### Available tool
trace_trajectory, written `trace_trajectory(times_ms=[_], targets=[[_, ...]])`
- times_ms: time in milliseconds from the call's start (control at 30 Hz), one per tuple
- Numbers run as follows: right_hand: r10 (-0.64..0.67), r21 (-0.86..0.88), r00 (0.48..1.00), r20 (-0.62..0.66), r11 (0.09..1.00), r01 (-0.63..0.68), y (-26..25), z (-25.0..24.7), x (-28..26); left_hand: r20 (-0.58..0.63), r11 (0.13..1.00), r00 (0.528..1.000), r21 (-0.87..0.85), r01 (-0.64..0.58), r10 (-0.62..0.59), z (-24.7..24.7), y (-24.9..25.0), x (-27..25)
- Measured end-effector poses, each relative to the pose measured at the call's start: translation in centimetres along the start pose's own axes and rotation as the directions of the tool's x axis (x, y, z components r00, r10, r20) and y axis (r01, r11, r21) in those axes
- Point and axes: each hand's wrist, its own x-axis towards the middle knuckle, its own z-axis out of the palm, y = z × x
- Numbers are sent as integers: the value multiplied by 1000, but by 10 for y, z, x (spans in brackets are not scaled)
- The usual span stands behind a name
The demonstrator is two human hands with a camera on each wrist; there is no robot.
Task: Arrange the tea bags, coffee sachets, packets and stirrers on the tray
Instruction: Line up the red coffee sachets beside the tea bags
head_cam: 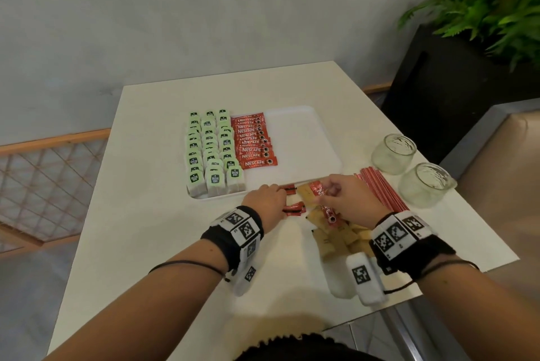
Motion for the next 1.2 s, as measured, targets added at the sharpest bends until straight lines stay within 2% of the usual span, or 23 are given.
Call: trace_trajectory(times_ms=[133, 200, 400, 500, 667, 933, 1000, 1100, 1200], targets=[[-16, 67, 1000, -15, 998, 17, 6, -2, -5, 49, 993, 999, 115, 1, -7, 5, 3, 1], [-17, 70, 1000, -17, 997, 18, 10, -1, -7, 54, 995, 998, 101, 27, -33, 3, 3, -2], [-24, 91, 1000, -19, 996, 26, 15, -6, -15, 59, 964, 982, -187, 189, -181, -2, -4, -1], [-41, 100, 999, -18, 994, 42, 14, -7, -19, 12, 933, 980, -304, 194, -199, 0, -1, -4], [-40, 127, 999, -22, 991, 42, 9, -7, -23, 27, 984, 986, -66, 165, -163, 1, 1, -4], [-30, 135, 999, -44, 990, 36, 8, -12, -28, -6, 993, 994, 45, 112, -112, 1, 7, -10], [-33, 125, 998, -46, 991, 39, 7, -12, -28, -10, 989, 992, 73, 130, -129, -4, 6, -7], [-35, 115, 998, -50, 993, 41, 6, -12, -27, 54, 981, 987, 136, 142, -150, -9, 7, -3], [-40, 117, 998, -54, 992, 46, 6, -12, -26, 124, 974, 985, 205, 95, -122, -9, 14, -4]])
